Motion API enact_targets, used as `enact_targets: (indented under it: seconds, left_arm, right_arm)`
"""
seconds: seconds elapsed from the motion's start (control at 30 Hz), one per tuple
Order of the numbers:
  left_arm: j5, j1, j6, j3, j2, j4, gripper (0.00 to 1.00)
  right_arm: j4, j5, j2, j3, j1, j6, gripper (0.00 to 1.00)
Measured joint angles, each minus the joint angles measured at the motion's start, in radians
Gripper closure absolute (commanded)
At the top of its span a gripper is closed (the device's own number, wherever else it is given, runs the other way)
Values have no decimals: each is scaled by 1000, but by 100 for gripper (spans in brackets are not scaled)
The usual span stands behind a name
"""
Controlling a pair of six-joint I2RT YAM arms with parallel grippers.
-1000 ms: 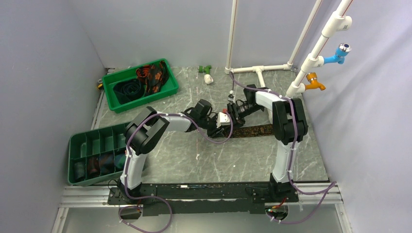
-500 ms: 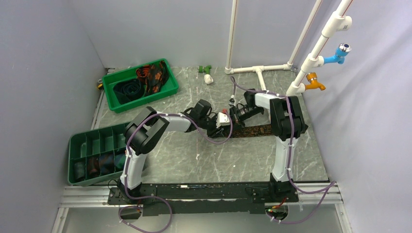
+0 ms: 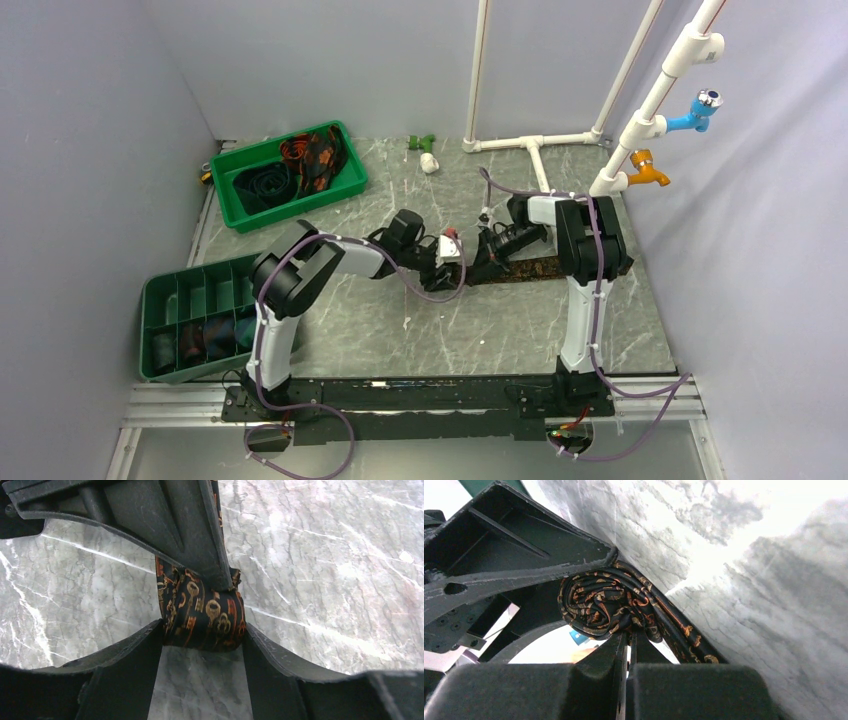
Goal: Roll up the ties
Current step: Roll the tie at the center of the board.
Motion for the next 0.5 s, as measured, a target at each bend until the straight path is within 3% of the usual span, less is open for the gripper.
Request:
enact_targets:
  seconds: [0.5]
  left_arm:
    - [72, 10, -5, -63, 19, 196, 26]
  right_arm:
    - [-47, 24, 13, 23, -20, -46, 100]
